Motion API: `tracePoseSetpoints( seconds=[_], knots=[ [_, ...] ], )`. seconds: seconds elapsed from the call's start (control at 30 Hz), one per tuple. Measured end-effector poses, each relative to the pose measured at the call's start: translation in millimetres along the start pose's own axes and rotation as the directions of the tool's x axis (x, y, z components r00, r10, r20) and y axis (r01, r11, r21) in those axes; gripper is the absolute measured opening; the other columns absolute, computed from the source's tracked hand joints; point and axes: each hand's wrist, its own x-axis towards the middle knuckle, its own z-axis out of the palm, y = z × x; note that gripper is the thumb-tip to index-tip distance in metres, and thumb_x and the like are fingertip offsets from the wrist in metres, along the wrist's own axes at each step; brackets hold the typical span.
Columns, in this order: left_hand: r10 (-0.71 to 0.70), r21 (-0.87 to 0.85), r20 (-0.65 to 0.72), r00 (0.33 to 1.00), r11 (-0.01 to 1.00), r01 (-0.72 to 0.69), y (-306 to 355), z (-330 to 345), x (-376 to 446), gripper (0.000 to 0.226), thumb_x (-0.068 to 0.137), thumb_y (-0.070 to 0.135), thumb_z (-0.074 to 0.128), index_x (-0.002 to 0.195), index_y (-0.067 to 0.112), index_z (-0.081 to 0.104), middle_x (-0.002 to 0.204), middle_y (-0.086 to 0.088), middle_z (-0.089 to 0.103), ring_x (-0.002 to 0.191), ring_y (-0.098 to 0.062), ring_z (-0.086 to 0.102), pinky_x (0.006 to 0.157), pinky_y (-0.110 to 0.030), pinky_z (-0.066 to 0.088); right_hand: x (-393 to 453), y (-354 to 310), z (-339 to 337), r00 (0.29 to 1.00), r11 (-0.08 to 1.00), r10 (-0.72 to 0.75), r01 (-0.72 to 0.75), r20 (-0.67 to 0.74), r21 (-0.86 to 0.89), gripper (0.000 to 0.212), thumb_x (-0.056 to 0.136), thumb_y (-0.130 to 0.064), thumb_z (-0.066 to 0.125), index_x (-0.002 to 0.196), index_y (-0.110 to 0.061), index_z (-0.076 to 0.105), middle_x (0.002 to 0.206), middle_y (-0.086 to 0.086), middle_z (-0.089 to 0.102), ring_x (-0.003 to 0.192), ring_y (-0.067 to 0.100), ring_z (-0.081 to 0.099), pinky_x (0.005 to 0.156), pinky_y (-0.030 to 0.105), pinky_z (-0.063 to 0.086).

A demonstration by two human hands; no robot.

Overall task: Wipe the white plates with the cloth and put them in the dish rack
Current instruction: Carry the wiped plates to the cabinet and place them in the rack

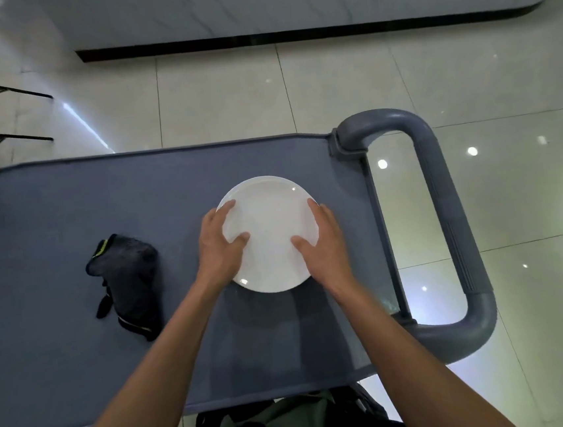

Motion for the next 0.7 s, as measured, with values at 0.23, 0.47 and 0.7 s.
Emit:
tracePoseSetpoints(
  seconds=[0.23,0.47,0.7],
  knots=[
    [-0.013,0.044,-0.011,1.0,0.999,0.013,-2.7,0.0,7.4,0.079,0.088,0.022,0.069,0.153,0.042,0.029,0.133,0.016,0.038,0.115,-0.002,0.038,0.098,-0.025,0.032,3.1,-2.1,4.5,0.999,1.0,0.004,-0.003,-0.04,0.025,0.074,0.091,-0.023,0.067,0.154,-0.027,0.03,0.154,0.001,0.036,0.139,0.023,0.036,0.116,0.041,0.031],
    [-0.045,0.011,-0.011,0.999,0.999,0.045,1.6,-0.1,6.1,0.07,0.087,0.024,0.068,0.147,0.038,0.036,0.141,0.004,0.046,0.122,-0.017,0.047,0.097,-0.032,0.038,2.6,-4.6,9.4,0.994,0.989,0.082,-0.072,-0.072,0.132,0.085,0.087,-0.022,0.07,0.156,-0.033,0.021,0.154,-0.007,0.039,0.139,0.019,0.038,0.116,0.041,0.033],
    [-0.034,-0.016,0.013,0.999,0.999,0.034,11.1,-1.6,-0.7,0.067,0.086,0.016,0.066,0.143,0.038,0.039,0.137,0.001,0.045,0.117,-0.018,0.048,0.097,-0.038,0.044,-2.7,-8.8,10.4,0.975,0.949,0.183,-0.143,-0.123,0.28,0.086,0.084,-0.017,0.072,0.154,-0.036,0.027,0.15,-0.007,0.044,0.137,0.02,0.041,0.113,0.047,0.039]
  ],
)
